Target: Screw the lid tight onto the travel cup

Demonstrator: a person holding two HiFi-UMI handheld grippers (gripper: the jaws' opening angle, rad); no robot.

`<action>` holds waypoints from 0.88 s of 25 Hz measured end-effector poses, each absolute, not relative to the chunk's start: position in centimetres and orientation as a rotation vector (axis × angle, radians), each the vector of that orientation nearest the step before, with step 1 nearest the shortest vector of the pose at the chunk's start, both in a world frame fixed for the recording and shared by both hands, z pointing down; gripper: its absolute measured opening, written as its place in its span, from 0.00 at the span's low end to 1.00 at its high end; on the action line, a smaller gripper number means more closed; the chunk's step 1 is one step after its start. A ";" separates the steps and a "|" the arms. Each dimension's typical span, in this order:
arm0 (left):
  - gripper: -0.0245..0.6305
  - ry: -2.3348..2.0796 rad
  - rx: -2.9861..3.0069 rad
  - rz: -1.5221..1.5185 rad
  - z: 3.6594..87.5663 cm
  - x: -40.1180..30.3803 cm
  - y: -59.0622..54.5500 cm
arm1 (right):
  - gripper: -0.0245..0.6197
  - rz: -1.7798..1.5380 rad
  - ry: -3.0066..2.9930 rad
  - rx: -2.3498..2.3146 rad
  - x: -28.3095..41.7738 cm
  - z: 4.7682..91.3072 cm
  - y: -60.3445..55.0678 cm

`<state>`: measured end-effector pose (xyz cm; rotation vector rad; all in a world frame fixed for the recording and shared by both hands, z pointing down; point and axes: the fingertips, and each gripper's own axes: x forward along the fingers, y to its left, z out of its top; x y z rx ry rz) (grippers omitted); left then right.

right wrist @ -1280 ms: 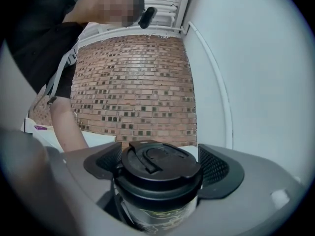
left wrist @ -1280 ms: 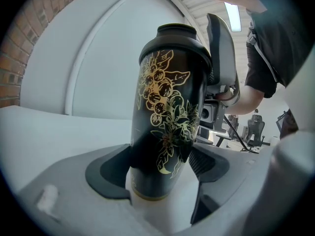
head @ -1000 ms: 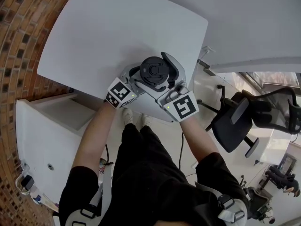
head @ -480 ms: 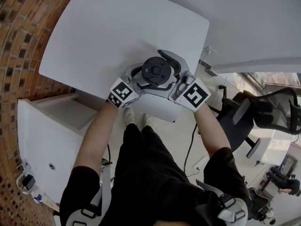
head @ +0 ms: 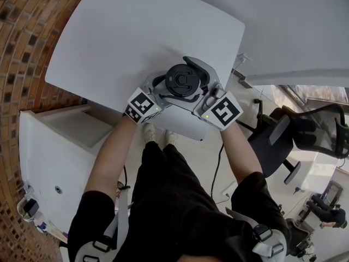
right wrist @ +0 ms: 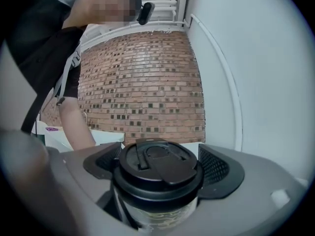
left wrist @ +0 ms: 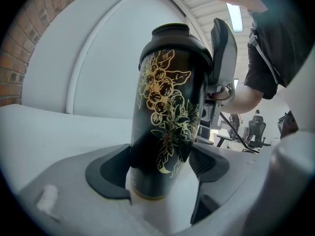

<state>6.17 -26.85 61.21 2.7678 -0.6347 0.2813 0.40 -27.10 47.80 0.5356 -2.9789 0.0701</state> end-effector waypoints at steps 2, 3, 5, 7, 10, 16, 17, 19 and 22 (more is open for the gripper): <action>0.61 -0.634 2.767 0.281 61.2 6.2 -26.8 | 0.79 0.063 -2.982 0.588 0.6 47.8 -27.2; 0.61 -0.633 2.767 0.281 61.3 6.2 -26.8 | 0.79 0.067 -2.983 0.621 0.7 47.8 -27.2; 0.61 -0.634 2.767 0.281 61.3 6.2 -26.8 | 0.78 0.085 -2.983 0.694 1.0 47.9 -27.3; 0.61 -0.636 2.767 0.281 61.3 6.2 -26.9 | 0.78 0.091 -2.969 0.775 1.3 48.0 -27.6; 0.61 -0.636 2.766 0.279 61.3 6.1 -26.8 | 0.77 0.074 -2.941 0.902 1.5 47.9 -27.9; 0.61 -0.640 2.763 0.281 61.4 6.0 -26.8 | 0.79 0.100 -2.885 1.098 1.5 48.3 -27.4; 0.61 -0.640 2.762 0.281 61.4 6.0 -26.8 | 0.81 0.111 -2.897 1.067 1.4 48.3 -27.2; 0.61 -0.640 2.761 0.278 61.3 6.1 -26.8 | 0.81 0.124 -2.929 0.930 1.4 48.3 -27.0; 0.61 -0.640 2.762 0.278 61.3 6.2 -26.8 | 0.82 0.114 -2.941 0.621 1.2 48.6 -26.7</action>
